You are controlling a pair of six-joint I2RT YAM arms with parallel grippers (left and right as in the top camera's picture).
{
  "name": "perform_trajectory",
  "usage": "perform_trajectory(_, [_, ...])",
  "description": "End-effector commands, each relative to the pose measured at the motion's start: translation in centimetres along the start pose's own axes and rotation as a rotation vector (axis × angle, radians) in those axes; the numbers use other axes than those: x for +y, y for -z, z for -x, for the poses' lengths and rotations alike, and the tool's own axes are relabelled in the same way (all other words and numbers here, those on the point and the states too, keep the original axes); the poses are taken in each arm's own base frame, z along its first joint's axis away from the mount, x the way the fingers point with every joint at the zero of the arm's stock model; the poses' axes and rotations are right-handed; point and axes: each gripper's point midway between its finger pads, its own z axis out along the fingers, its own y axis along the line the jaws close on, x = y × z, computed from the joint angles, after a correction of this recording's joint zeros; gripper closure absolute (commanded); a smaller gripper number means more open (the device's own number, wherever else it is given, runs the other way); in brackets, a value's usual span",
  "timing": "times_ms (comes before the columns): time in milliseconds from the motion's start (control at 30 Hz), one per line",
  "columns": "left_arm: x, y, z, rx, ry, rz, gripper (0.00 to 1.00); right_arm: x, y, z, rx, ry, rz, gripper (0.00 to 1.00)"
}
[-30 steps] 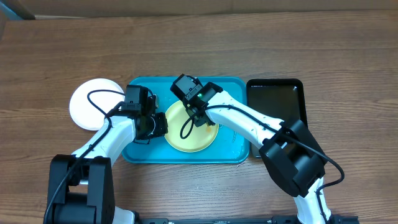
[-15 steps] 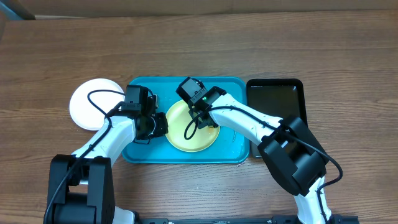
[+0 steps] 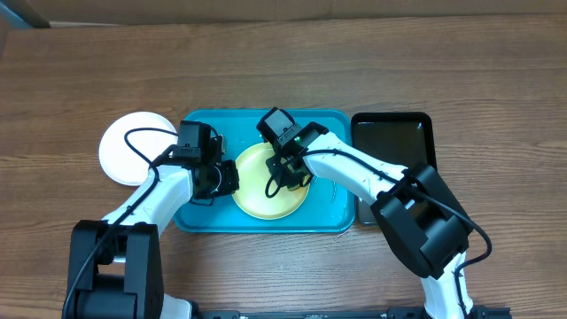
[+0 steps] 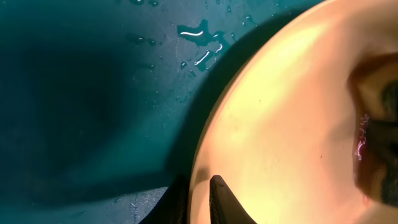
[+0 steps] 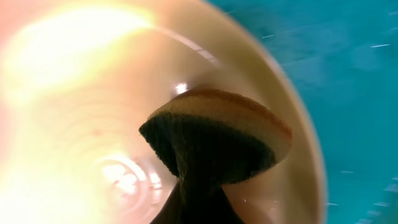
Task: Clean dirty plates on tray and stack at the side
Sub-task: 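Scrub the yellow plate held by the left gripper with the sponge, then drop the sponge into the black tray and raise the right arm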
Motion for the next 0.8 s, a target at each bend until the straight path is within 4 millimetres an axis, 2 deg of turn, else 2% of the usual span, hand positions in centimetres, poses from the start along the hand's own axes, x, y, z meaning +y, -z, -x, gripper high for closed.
perform_trajectory(0, [-0.3, -0.3, -0.3, 0.015, -0.003, -0.012, 0.85, 3.4, 1.1, 0.1, 0.033, -0.021, 0.228, 0.96])
perform_trajectory(100, [-0.3, -0.3, -0.3, 0.015, -0.003, -0.011, 0.85, 4.3, 4.4, 3.0, -0.035, -0.036, 0.351, 0.96])
perform_trajectory(233, [-0.3, -0.3, -0.3, 0.015, -0.003, -0.011, 0.85, 5.0, 11.8, 6.9, -0.149, -0.044, 0.601, 0.96])
perform_trajectory(333, [-0.3, -0.3, -0.3, 0.015, -0.003, -0.012, 0.85, 3.4, 15.9, 7.9, -0.210, -0.066, 0.682, 0.96])
perform_trajectory(400, [-0.3, -0.3, -0.3, 0.015, -0.003, -0.011, 0.84, 0.5, 17.5, 7.8, -0.229, -0.124, 0.642, 0.96])
perform_trajectory(467, [-0.3, -0.3, -0.3, 0.015, -0.003, -0.011, 0.82, -2.9, 18.0, 6.8, -0.214, -0.201, 0.563, 0.96])
perform_trajectory(600, [-0.4, -0.3, -0.3, 0.015, -0.003, -0.013, 0.75, -9.7, 17.7, 3.3, -0.122, -0.358, 0.385, 0.96])
perform_trajectory(667, [-0.5, -0.3, -0.3, 0.017, -0.003, -0.018, 0.70, -13.9, 17.2, 0.6, -0.045, -0.462, 0.261, 0.96])
perform_trajectory(767, [-0.5, -0.3, -0.3, 0.016, -0.003, -0.018, 0.68, -18.2, 16.9, -2.5, 0.032, -0.566, 0.129, 0.96])
